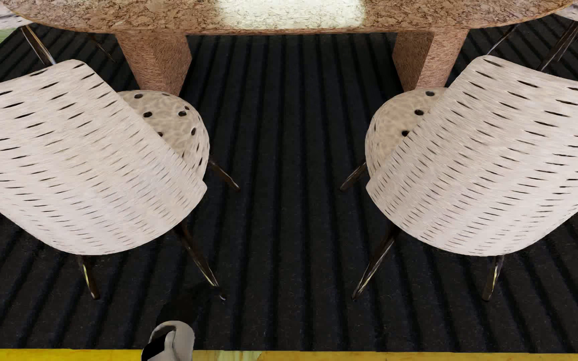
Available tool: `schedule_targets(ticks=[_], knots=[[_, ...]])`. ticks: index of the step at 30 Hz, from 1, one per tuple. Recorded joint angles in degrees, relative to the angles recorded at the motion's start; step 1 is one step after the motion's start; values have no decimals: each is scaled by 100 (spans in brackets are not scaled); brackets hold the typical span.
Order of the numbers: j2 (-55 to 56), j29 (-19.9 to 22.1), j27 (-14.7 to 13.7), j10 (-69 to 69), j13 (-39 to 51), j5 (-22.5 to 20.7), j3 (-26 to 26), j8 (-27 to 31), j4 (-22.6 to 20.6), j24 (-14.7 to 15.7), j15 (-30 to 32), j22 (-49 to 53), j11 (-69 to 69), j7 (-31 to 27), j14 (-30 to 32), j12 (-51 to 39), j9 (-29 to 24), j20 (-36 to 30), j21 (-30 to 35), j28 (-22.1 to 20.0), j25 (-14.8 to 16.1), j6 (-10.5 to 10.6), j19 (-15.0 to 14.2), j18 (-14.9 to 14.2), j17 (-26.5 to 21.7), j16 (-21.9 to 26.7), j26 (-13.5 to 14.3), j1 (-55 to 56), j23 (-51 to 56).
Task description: Move towards the chair
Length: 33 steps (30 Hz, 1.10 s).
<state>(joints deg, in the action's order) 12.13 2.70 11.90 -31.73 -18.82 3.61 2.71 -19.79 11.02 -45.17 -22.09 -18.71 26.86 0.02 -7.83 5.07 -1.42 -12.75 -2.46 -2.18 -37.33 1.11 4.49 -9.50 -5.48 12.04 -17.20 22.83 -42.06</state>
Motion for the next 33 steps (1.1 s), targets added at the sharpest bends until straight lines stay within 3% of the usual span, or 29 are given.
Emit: schedule_targets(ticks=[1,2,5,6,8,10,12,18,22,24,27,33], knots=[[-31,190,-34,-212,28,-81,18,12,144,-111,15,-470,-84,185,-27,107,-19,-53,-119,83,50,32,-12,27,67,-39,-152,99,91],[-42,316,-63,-424,87,-157,20,64,267,18,45,-875,-167,381,-237,271,-30,-3,-186,141,80,60,-48,0,112,-114,-241,158,157],[-26,337,-156,-697,330,-269,-36,364,455,802,172,-1797,-372,1166,-764,896,-12,257,-151,43,100,109,-144,417,157,-328,-272,0,366],[-21,273,-332,-453,296,-274,-70,465,384,939,179,-2062,-388,1348,-540,1076,3,237,-128,7,105,124,-177,532,90,-361,-292,-200,453],[-53,170,-607,305,277,-256,-110,601,318,1532,190,-2468,-419,1801,-720,1302,42,427,-90,-78,86,152,-220,638,11,-608,-400,-696,664],[-59,296,-710,766,195,-108,-131,585,116,1362,175,-2890,-292,1866,-587,1264,68,-50,-406,1,244,124,-248,626,126,-551,-399,-968,779],[-58,524,-540,998,165,93,-125,464,-98,1218,171,-3099,-152,1777,-482,1061,90,-393,-802,51,402,58,-311,645,404,-436,-401,-1063,632],[-361,13,-101,958,228,549,-159,-168,-598,1260,184,-2324,-300,1209,-474,73,153,-522,-381,-434,-261,-66,-498,812,322,-96,-24,-942,-92],[-411,-149,-188,930,329,744,-174,-412,-830,1281,163,-1322,-359,981,-507,-166,175,-551,-125,-617,-407,-115,-598,911,71,-60,391,-817,-36],[-337,-85,-238,886,422,849,-178,-388,-920,1303,88,-1069,-256,978,-546,-125,175,-556,-75,-616,-353,-144,-629,969,-21,-89,456,-763,100],[-244,70,-335,865,572,931,-202,-275,-984,1330,96,-1204,-234,1083,-589,16,181,-613,11,-526,-216,-178,-710,1048,-57,-89,341,-724,335],[61,67,-645,883,604,889,-243,261,-891,1648,240,-2655,-218,1595,-673,536,137,-710,409,-165,-40,-197,-881,1160,-95,-71,-346,-714,797]])
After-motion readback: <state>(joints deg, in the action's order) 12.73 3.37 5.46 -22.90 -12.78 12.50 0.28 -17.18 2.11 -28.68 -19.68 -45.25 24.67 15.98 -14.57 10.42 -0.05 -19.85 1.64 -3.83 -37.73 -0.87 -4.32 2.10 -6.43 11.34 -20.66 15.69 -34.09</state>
